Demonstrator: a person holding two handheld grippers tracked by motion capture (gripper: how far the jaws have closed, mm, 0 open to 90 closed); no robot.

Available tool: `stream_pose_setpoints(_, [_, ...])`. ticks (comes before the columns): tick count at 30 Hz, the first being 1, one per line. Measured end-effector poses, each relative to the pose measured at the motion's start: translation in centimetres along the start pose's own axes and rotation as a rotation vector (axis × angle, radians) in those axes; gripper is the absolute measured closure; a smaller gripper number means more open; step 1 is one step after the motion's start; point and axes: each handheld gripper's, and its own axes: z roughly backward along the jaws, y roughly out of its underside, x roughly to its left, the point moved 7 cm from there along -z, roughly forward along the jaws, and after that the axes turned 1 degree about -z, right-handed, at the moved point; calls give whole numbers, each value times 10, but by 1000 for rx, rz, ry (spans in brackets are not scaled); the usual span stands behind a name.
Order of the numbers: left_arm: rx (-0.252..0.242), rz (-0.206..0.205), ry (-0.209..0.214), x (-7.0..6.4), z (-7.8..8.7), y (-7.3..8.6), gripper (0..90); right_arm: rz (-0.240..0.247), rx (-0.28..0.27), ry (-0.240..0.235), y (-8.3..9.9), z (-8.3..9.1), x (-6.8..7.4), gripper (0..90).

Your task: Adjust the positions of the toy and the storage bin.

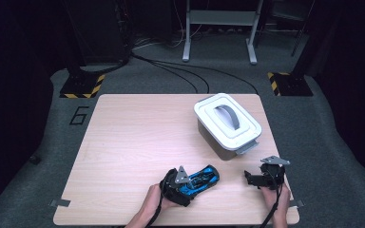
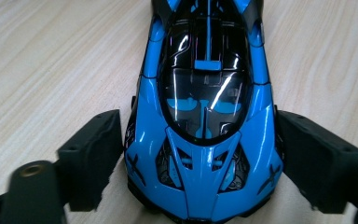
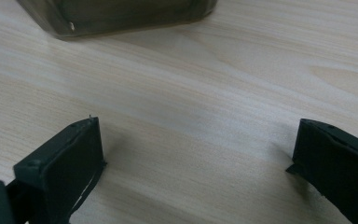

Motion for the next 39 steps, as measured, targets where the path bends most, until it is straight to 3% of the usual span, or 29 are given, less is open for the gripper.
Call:
stream_pose_setpoints(1, [0,0,0,0,0,0,243,0,0,0,0,0,0,9])
stream_pose_setpoints(9, [-22,-8,6,-1,0,2,258,0,0,0,0,0,0,9])
stream_pose_setpoints(18, [-15,-17,34,4,9,11,261,0,0,0,0,0,0,9])
stream_pose_setpoints(29, [-24,-34,16,11,22,23,264,0,0,0,0,0,0,9])
stream_pose_setpoints(39, [-24,2,-15,25,38,40,264,0,0,1,0,0,0,9])
